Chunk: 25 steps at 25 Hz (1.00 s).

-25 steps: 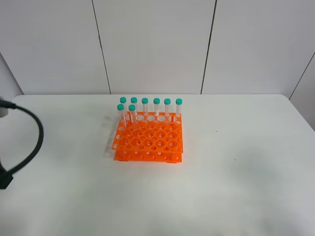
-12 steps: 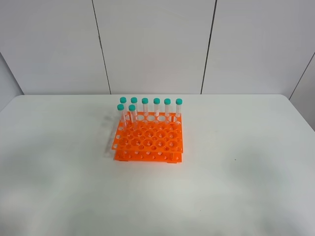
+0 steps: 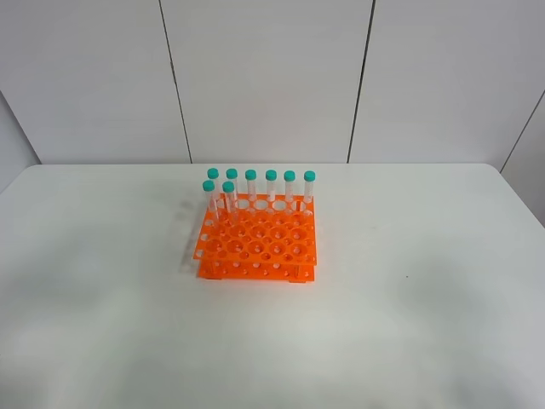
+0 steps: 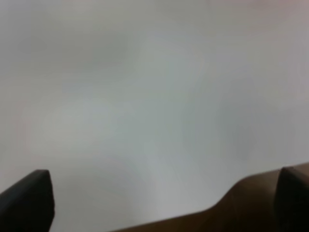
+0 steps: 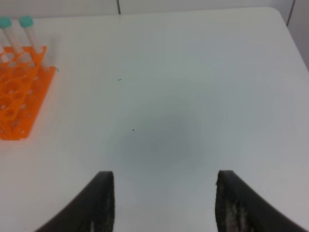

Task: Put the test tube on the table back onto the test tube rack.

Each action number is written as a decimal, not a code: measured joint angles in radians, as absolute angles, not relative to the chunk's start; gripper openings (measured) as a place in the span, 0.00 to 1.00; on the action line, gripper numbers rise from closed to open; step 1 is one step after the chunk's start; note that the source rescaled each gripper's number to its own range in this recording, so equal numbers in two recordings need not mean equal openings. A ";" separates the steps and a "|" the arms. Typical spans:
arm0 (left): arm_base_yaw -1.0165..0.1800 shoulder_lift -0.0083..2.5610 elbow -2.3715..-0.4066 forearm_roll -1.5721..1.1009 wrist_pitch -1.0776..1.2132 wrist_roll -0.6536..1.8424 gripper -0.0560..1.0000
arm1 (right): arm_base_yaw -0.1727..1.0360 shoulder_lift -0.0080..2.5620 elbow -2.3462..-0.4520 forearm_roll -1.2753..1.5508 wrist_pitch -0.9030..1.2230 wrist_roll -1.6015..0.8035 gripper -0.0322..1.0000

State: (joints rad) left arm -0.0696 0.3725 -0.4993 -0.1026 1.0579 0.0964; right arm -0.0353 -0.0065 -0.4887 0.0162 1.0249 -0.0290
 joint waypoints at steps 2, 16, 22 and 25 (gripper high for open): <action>-0.070 0.326 -0.499 -0.103 1.058 0.096 1.00 | -0.035 -0.006 -0.489 0.016 1.025 -0.029 0.48; -0.070 0.010 -0.499 -0.102 1.059 0.096 1.00 | -0.035 -0.006 -0.489 0.016 1.025 -0.029 0.48; -0.070 -0.004 -0.499 -0.102 1.059 0.096 1.00 | -0.035 -0.006 -0.489 0.016 1.025 -0.029 0.48; -0.070 -0.004 -0.496 -0.102 1.059 0.096 1.00 | -0.035 -0.006 -0.489 0.016 1.025 -0.029 0.48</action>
